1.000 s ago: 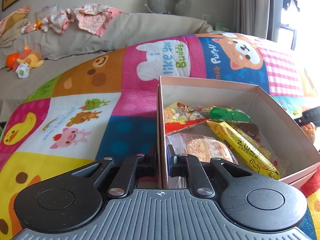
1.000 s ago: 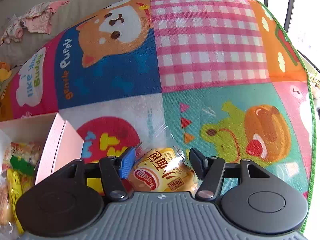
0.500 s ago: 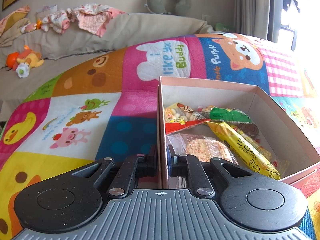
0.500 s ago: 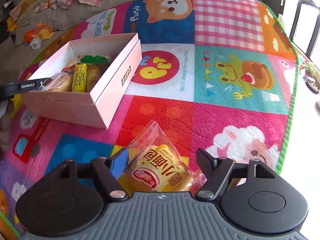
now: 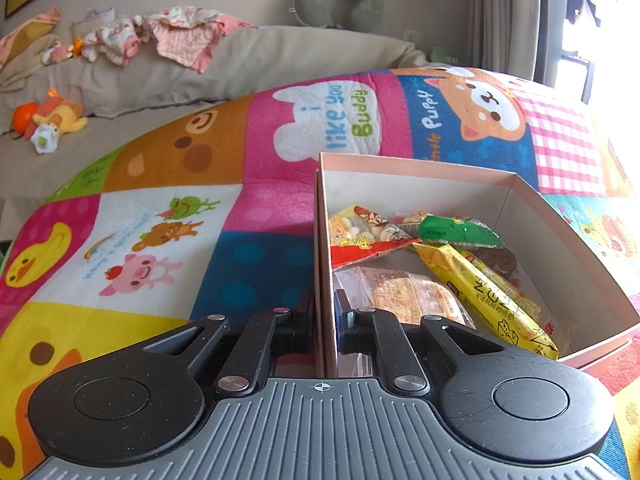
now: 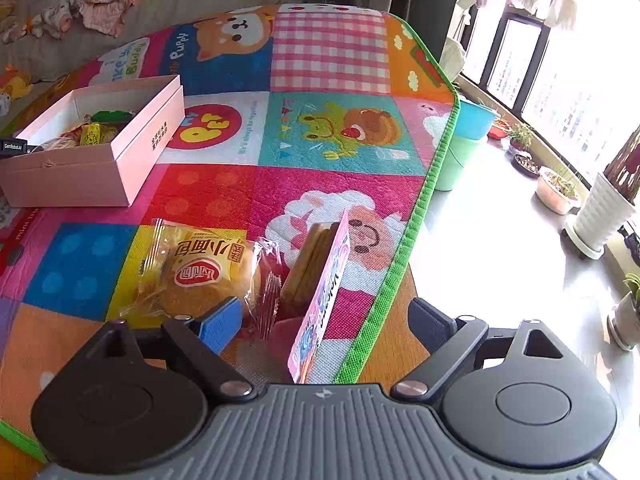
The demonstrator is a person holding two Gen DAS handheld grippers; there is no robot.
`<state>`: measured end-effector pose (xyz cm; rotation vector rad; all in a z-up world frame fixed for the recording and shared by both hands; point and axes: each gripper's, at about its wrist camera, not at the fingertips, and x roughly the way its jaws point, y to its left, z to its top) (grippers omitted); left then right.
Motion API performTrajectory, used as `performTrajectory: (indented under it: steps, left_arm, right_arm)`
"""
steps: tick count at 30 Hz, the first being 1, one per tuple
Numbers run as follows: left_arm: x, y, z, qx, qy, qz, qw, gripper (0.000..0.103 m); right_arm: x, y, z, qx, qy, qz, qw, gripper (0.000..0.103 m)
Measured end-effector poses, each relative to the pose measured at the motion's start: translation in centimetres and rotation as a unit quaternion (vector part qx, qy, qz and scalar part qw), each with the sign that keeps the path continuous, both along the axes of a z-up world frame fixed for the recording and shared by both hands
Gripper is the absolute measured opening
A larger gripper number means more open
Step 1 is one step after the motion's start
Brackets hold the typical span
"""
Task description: Organize objects
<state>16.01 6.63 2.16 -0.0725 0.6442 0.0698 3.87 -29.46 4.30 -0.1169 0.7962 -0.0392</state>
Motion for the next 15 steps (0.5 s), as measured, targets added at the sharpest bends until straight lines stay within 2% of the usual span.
performTrajectory:
  steps: [3, 5, 12, 15]
  left_arm:
    - [0.0, 0.1, 0.0, -0.001, 0.000, 0.000, 1.0000, 0.012]
    - [0.0, 0.0, 0.0, -0.001, 0.000, 0.000, 1.0000, 0.012]
    - [0.0, 0.1, 0.0, -0.001, 0.000, 0.000, 1.0000, 0.012]
    - [0.0, 0.1, 0.0, -0.001, 0.000, 0.000, 1.0000, 0.012]
  right_arm:
    - [0.5, -0.6, 0.5, 0.039, -0.006, -0.014, 0.999, 0.086]
    - [0.6, -0.2, 1.0, 0.045, -0.018, -0.009, 0.999, 0.080]
    - [-0.3, 4.2, 1.5, 0.023, -0.025, 0.100, 0.994, 0.079]
    - [-0.1, 5.3, 1.0, 0.052, 0.005, 0.118, 0.992, 0.080]
